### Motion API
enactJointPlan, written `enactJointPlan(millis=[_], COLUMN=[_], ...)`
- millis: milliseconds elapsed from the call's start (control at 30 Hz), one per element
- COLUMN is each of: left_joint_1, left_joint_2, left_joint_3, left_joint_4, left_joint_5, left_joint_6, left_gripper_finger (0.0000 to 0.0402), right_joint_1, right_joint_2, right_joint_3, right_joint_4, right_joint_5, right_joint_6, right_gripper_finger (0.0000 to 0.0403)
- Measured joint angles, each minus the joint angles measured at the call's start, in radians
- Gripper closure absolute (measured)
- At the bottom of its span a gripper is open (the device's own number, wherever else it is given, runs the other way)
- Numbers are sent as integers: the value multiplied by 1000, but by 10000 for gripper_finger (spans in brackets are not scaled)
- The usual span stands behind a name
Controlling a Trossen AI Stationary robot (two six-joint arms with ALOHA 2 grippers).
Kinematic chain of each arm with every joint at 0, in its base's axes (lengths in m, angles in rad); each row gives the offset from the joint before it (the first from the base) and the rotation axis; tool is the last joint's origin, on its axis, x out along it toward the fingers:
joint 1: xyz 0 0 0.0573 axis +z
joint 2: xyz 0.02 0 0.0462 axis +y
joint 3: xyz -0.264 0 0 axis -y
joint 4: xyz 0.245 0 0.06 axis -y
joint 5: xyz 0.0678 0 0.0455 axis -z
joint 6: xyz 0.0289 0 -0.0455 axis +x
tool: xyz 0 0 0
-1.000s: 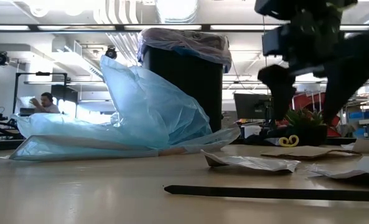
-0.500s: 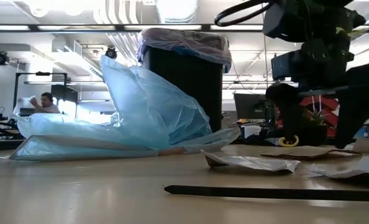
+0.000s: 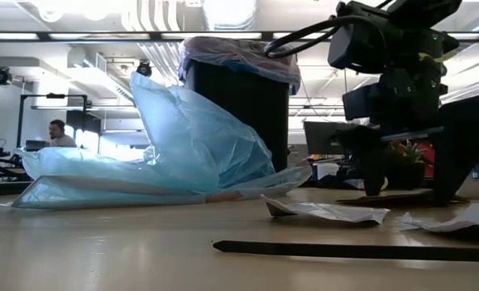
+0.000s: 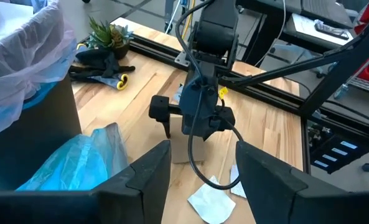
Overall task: Place trash/remove bag and relplace
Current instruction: Put the brown cardboard into the trash bin
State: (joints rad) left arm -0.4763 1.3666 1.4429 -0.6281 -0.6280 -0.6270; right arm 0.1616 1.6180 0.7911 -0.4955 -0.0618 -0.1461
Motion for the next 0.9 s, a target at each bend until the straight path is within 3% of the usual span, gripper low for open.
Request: enactJointPlan(millis=[233, 433, 633, 900], left_joint_1=[0, 0, 0, 0], left_joint_2=[0, 0, 0, 0], left_joint_3=[0, 0, 0, 0], left_joint_4=[0, 0, 0, 0], left_joint_5=[1, 1, 1, 1], left_joint_6=[-2, -3, -2, -2], left_gripper_finger=[231, 240, 252, 261], right_joint_1=[-17, -19, -20, -20], right_joint_2=[37, 39, 41, 41], right_joint_3=[3, 2, -1, 11], right_joint_4=[17, 28, 59, 85], right_joint_5=[-27, -32, -21, -7], right_joint_6=[3, 8, 17, 22], right_gripper_finger=[5, 54, 151, 328])
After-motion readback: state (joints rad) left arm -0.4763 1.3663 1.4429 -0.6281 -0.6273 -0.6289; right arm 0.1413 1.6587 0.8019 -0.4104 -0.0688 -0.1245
